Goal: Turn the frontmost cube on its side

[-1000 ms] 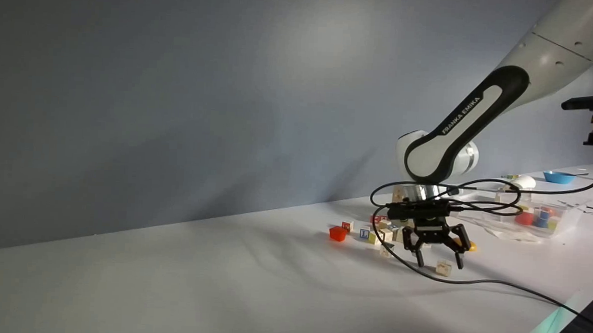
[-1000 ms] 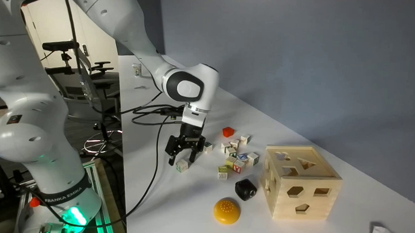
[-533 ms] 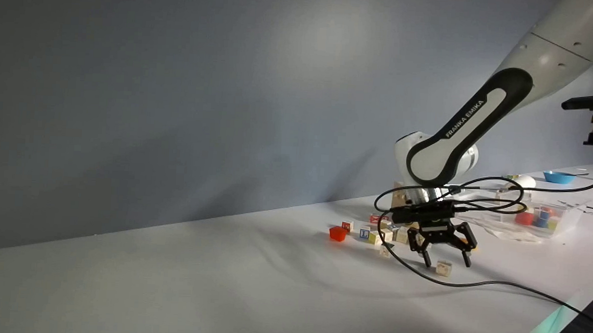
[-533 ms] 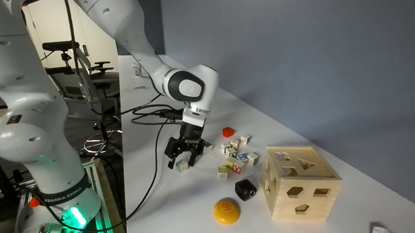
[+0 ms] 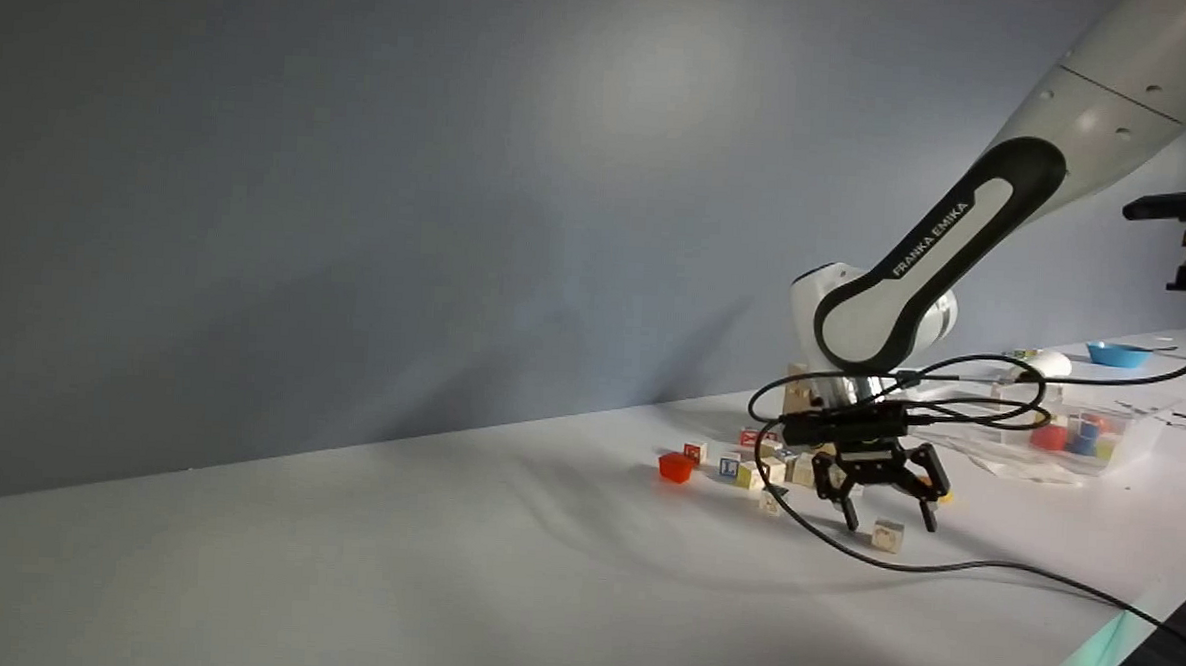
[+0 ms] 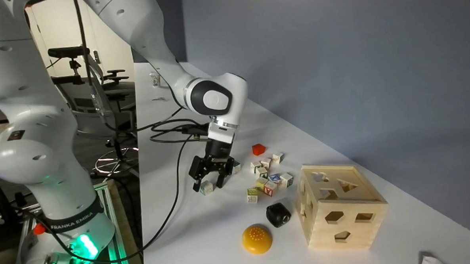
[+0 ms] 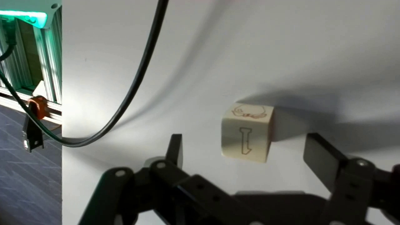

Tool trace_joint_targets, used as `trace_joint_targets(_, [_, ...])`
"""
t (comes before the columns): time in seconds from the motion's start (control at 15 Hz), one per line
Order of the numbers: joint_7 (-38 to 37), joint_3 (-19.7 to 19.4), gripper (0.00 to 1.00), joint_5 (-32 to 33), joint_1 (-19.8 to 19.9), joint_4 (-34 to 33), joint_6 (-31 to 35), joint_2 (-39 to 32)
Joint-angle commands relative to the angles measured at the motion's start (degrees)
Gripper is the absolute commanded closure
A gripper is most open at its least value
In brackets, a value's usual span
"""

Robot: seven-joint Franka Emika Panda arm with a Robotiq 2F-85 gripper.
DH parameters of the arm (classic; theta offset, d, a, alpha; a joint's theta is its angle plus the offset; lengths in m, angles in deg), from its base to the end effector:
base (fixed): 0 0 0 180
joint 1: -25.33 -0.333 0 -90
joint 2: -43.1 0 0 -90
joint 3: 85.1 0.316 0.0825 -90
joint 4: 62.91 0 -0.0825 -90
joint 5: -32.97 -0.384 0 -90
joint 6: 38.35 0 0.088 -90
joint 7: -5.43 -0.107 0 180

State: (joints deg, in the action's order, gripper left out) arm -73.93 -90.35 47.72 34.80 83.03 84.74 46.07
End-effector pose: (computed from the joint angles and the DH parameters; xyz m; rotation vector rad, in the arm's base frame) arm 0.3945 -0.1142 0.2661 2.0763 -1.8623 -0.2719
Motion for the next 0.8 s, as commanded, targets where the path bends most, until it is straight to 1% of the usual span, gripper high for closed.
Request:
trace_joint_targets(0.0, [0.01, -0.38, 0.0, -0.23, -0.56, -0.49, 1.51, -1.37])
trace_joint_targets(0.13, [0.12, -0.37, 0.0, -0.66, -0.63, -0.43, 1.43, -1.53])
trace_joint_targets(0.2, [0.08, -0.36, 0.12, -0.65, -0.66, -0.37, 1.61, -1.61])
trace_joint_targets(0.27, [0.08, -0.33, 0.26, -0.65, -0.72, -0.3, 1.94, -1.65])
trace_joint_targets(0.47, [-0.2, -0.17, 0.49, -0.18, -0.99, 0.15, 3.22, -1.06])
trace_joint_targets(0.73, [0.86, 0.32, 0.78, -1.38, -1.86, 0.9, 2.69, 0.99])
